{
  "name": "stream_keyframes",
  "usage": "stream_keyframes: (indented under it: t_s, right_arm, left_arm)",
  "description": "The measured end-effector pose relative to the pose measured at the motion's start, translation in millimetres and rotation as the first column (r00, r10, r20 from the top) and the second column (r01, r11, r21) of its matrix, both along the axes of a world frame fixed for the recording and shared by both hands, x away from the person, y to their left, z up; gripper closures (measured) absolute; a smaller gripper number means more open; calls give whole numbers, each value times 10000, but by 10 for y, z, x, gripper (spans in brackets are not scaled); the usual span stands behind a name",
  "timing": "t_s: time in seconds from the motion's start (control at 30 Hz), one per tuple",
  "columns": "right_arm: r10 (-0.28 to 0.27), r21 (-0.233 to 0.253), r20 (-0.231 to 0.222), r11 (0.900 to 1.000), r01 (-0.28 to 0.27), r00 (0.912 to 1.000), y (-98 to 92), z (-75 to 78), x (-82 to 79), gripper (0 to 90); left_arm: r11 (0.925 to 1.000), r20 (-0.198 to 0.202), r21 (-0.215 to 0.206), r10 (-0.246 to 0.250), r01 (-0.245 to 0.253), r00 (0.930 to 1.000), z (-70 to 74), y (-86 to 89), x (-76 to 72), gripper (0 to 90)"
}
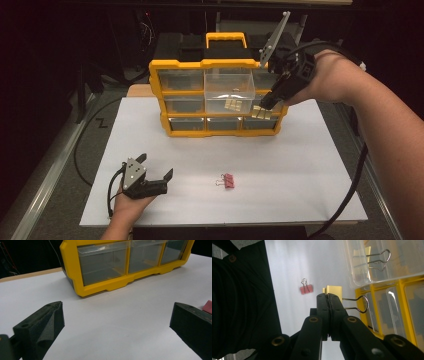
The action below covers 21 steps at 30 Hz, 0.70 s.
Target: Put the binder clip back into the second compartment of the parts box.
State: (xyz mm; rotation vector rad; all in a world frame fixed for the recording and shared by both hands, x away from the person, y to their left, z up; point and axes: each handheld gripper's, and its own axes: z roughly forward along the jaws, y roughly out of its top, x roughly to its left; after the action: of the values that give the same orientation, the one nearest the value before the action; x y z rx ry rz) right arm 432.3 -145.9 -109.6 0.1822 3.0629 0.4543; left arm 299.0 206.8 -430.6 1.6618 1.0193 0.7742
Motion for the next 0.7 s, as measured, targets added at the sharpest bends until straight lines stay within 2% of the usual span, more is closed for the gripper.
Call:
stream_keyframes:
  t_s: [0.3, 0.7]
  right_arm:
    - [-25, -122, 223, 9999, 28, 9997, 39, 160, -7, 900]
    - [34, -16, 456, 10000, -33, 9990, 130, 329, 41, 900]
  left_arm:
    - [10000, 12, 0, -46, 46, 10000, 0, 0, -1, 3]
    - [9999, 56, -53, -160, 160, 9999, 1, -2, -4, 3]
